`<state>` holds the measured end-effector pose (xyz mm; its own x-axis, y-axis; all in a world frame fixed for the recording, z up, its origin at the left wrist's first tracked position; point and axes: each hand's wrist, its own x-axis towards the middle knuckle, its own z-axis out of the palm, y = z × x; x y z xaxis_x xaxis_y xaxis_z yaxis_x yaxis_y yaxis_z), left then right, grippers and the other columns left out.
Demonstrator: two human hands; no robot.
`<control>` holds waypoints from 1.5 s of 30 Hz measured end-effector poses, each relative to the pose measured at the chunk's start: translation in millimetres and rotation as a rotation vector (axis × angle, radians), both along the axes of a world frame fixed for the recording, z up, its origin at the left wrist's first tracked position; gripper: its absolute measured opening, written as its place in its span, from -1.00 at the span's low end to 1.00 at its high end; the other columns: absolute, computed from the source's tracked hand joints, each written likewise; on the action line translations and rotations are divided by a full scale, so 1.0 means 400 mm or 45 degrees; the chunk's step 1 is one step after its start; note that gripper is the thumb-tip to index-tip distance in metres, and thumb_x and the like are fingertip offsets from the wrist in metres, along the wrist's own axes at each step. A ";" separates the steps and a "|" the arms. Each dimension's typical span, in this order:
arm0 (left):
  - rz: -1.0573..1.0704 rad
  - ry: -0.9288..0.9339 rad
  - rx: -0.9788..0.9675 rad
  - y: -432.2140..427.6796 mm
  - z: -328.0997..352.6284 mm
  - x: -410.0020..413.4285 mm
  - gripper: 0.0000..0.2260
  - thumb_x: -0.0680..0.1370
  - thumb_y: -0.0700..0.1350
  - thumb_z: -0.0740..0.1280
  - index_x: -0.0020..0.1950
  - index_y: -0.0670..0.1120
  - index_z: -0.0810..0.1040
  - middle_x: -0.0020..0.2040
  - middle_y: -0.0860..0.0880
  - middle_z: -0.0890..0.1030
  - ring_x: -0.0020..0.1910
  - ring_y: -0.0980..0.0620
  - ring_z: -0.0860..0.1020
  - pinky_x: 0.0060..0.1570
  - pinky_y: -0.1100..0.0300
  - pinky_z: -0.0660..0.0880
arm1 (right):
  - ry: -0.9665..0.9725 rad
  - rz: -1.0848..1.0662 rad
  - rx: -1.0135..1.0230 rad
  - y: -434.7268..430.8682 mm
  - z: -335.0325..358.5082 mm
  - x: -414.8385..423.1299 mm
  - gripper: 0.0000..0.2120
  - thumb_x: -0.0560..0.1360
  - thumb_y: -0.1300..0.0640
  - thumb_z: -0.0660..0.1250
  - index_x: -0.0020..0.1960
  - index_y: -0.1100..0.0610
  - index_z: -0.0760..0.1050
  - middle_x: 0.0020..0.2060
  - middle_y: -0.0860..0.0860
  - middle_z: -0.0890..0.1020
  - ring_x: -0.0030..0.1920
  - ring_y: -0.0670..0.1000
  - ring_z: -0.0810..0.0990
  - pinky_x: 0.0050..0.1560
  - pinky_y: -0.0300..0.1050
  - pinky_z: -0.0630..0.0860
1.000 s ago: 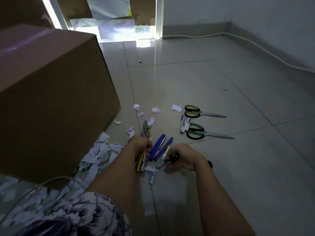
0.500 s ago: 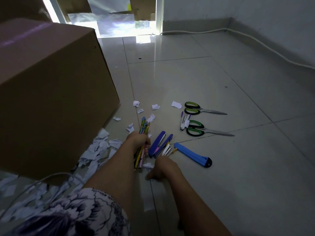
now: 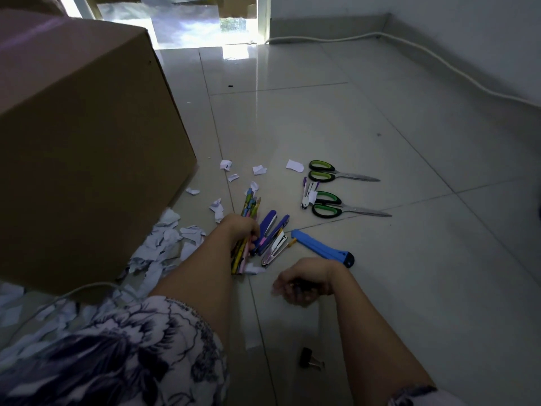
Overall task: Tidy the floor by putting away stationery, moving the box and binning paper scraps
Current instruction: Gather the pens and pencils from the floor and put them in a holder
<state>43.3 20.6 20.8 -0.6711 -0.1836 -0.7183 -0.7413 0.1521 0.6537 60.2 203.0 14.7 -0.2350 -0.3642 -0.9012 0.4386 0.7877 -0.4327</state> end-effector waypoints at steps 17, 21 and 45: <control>-0.029 -0.011 0.067 0.048 -0.001 -0.011 -0.90 0.47 -0.35 0.28 -0.22 -0.23 0.40 -0.40 -0.15 0.44 -0.54 -0.04 0.43 -0.53 0.27 0.47 | 0.139 0.801 0.510 -0.029 -0.029 0.117 -0.68 0.56 0.09 0.24 0.23 0.24 0.51 0.11 0.16 0.59 0.19 0.10 0.57 0.15 -0.07 0.47; 0.022 0.014 0.151 0.046 0.017 -0.032 -0.94 0.47 -0.33 0.28 -0.18 -0.24 0.41 -0.39 -0.13 0.45 -0.55 -0.02 0.44 -0.55 0.25 0.45 | 0.013 0.143 0.137 0.001 0.034 0.005 -0.80 0.45 0.14 0.27 -0.17 0.25 0.59 -0.42 0.07 0.57 -0.58 -0.11 0.36 -0.55 -0.32 0.30; 0.363 -0.189 0.212 0.217 0.593 -0.117 -0.84 0.50 -0.31 0.32 0.05 -0.30 0.45 -0.33 -0.14 0.48 -0.42 -0.02 0.46 -0.62 0.32 0.45 | -0.241 -2.044 -0.351 0.091 0.590 -0.169 -0.73 0.61 0.18 0.10 -0.20 0.26 0.42 -0.37 0.09 0.43 -0.42 -0.04 0.36 -0.51 -0.28 0.35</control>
<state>-3.4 107.3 257.8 -0.4956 -0.2210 -0.8400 -0.8274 -0.1739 0.5339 -7.4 239.2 250.7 -0.4087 -0.0154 -0.9125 0.7425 -0.5871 -0.3226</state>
